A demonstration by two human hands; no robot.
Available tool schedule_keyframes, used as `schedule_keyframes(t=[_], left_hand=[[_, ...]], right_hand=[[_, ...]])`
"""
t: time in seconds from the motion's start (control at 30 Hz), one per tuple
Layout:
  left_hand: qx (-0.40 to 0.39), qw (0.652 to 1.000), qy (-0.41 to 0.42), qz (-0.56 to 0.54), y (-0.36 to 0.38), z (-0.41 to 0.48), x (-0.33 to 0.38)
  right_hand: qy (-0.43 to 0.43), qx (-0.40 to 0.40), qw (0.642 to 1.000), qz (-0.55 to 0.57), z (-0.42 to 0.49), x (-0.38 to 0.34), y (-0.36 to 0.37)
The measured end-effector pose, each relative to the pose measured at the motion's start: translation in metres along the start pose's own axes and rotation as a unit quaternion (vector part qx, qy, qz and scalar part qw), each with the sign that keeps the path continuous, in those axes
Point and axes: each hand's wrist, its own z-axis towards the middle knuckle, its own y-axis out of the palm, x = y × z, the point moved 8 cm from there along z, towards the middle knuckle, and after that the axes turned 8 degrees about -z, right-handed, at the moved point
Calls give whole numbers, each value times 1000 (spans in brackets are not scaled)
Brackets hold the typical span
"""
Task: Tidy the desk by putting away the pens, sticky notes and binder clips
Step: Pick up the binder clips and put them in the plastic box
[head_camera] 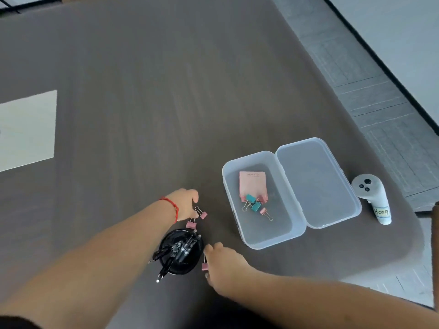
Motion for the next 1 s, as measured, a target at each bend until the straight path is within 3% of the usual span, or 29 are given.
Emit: schedule_keyframes(t=[0.33,0.37,0.4,0.5,0.6,0.7,0.8,1.0], left_hand=[[-7,988,153,-5,23,5,8],[26,984,172,23,20,7,10],[50,984,172,25,18,10,9],[24,989,149,5,22,16,0],[-5,991,132,13,24,15,-4],[13,992,123,-5,22,14,-7],[10,991,132,8,20,13,-6],[21,989,135,48,15,13,-2]], right_hand=[[44,16,999,13,33,6,8],[49,7,999,18,32,8,7],[50,-1,998,27,30,9,3],[33,13,998,49,15,5,-24],[44,107,990,76,-11,17,-75],[97,178,979,-13,-17,62,-108],[206,165,964,38,-10,121,-103],[191,127,972,48,-3,142,-80]])
